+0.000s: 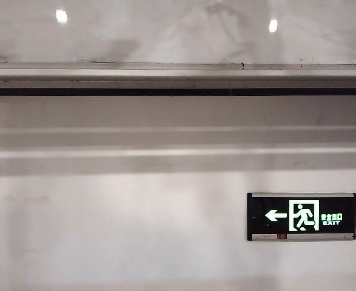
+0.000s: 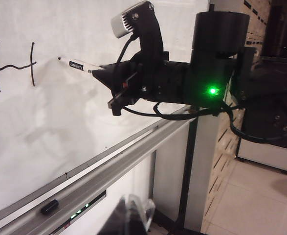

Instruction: Take a marker from the whiteboard tray, write "Hi!" on the whiteboard, and then put the marker back vertically into the whiteboard tray.

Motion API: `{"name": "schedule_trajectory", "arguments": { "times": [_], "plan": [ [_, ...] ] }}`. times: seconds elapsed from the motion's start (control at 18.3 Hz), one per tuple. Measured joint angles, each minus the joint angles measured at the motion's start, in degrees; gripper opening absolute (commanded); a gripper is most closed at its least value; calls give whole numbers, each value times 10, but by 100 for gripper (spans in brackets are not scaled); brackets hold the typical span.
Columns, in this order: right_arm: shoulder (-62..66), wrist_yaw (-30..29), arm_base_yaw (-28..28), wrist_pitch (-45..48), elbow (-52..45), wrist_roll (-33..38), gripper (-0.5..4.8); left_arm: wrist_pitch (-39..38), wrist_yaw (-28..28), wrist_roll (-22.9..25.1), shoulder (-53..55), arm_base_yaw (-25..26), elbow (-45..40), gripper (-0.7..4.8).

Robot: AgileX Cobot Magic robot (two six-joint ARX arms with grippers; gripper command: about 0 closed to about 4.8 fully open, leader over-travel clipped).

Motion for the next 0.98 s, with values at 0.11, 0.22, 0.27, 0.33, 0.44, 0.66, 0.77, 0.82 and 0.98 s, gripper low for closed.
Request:
{"name": "schedule_trajectory", "arguments": {
  "times": [0.11, 0.22, 0.27, 0.33, 0.44, 0.66, 0.77, 0.82, 0.98],
  "plan": [
    [2, -9, 0, 5, 0, 0, -1, 1, -10, 0, 0, -1, 0, -5],
    [9, -10, 0, 16, 1, 0, -1, 1, -13, 0, 0, -1, 0, -5],
    [12, -10, 0, 16, 1, 0, -1, 1, -14, 0, 0, -1, 0, -5],
    [16, -10, 0, 15, 0, 0, -1, 1, -14, 0, 0, -1, 0, -5],
    [21, -10, 0, 15, 0, 0, -1, 1, -15, 0, 0, -1, 0, -5],
    [23, -10, 0, 14, 0, 0, -1, 1, -15, 0, 0, -1, 0, -5],
    [23, -10, 0, 5, 1, 0, -1, 1, -15, 0, 0, -1, 0, -5],
    [23, -10, 0, -6, 0, 0, -1, 1, -15, 0, 0, -1, 0, -5],
    [25, -10, 0, -38, 0, 0, -1, 1, -15, 0, 0, -1, 0, -5]
  ]
}}
